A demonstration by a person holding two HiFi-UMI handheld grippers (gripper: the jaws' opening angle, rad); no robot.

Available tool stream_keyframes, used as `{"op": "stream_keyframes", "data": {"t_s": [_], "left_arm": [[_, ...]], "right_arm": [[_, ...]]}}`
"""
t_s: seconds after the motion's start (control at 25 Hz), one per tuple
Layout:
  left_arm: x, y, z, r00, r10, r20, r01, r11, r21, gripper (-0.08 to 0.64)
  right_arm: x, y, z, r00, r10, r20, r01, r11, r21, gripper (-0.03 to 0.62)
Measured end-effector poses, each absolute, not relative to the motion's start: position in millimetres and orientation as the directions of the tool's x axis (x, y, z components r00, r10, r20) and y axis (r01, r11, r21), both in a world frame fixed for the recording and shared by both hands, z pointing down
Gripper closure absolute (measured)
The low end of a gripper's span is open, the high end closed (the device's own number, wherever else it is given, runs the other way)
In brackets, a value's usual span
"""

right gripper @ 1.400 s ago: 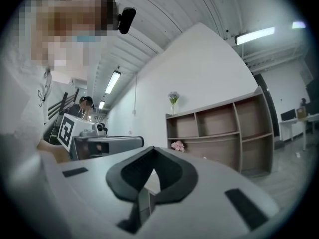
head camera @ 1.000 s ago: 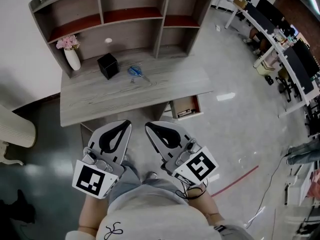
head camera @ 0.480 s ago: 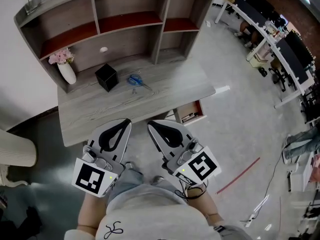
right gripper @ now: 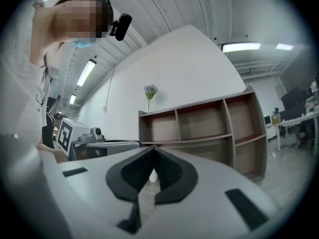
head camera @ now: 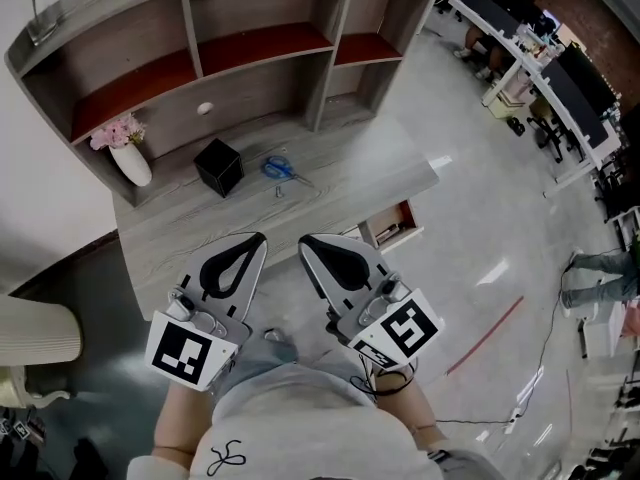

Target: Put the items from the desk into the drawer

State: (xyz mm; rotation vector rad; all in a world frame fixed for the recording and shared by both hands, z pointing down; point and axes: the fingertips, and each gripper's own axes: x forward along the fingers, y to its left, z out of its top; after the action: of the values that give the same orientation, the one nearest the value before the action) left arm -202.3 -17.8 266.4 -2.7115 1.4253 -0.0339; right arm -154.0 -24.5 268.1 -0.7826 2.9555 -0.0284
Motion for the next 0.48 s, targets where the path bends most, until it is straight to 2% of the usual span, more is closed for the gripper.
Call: {"op": "stream_keyframes", "data": {"t_s": [0.48], "left_arm": [[-235,-38,294,0.597,-0.802,0.025,-0.8,-0.598,-0.046,0.549]], "right_arm": [[-181,-42,283,-0.841,-0.54,-0.038,-0.537,0.841,-0.059,0.584]]}}
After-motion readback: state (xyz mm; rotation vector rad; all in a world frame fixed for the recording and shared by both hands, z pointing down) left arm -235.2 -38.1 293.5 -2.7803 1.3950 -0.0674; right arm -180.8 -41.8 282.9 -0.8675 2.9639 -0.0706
